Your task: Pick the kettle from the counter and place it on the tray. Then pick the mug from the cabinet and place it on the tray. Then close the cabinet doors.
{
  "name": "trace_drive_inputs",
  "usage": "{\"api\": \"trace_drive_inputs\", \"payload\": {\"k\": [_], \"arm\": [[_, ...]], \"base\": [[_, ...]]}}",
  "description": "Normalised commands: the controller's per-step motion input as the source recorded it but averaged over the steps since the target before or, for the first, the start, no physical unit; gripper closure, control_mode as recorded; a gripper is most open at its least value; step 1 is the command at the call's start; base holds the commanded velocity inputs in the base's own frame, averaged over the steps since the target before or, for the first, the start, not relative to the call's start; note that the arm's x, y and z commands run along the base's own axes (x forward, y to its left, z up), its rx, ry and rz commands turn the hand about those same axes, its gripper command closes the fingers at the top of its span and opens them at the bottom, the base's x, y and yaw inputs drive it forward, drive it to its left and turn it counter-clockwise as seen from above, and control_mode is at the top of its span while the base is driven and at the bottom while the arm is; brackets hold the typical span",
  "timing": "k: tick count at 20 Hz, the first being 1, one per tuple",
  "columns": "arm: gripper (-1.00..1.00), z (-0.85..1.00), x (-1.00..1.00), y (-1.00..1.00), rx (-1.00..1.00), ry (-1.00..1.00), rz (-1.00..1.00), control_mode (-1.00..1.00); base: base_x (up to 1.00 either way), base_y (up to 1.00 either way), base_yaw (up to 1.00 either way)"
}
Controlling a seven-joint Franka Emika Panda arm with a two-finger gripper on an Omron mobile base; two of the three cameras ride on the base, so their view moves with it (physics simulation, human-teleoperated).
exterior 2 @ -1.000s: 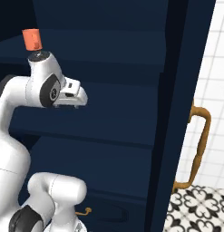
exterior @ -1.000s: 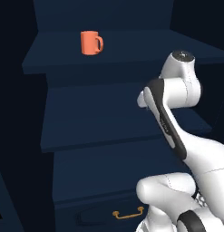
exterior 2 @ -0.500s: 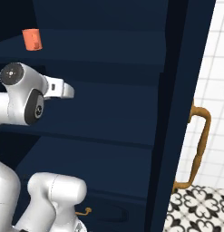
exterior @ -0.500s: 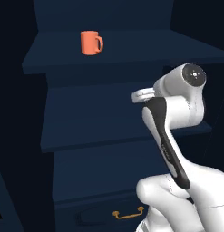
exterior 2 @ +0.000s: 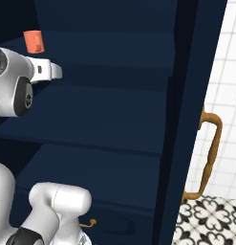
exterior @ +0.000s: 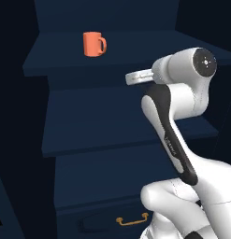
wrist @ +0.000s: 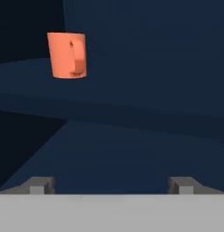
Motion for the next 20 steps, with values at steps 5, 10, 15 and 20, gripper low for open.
{"api": "trace_drive_inputs", "payload": {"k": [5, 10, 15, 20], "arm": [[-1.0, 0.49, -0.01, 0.25, 0.04, -0.14, 0.06, -1.0], [-1.0, 0.0, 0.0, 0.17, 0.0, -0.01, -0.01, -1.0], [-1.0, 0.0, 0.0, 0.04, 0.0, -0.14, -0.07, -1.0], [-1.0, 0.06, 0.04, 0.0, 0.01, -0.1, -0.1, -1.0]], "base": [[0.0, 0.0, 0.0], [0.0, 0.0, 0.0], [0.0, 0.0, 0.0], [0.0, 0.0, 0.0]]}}
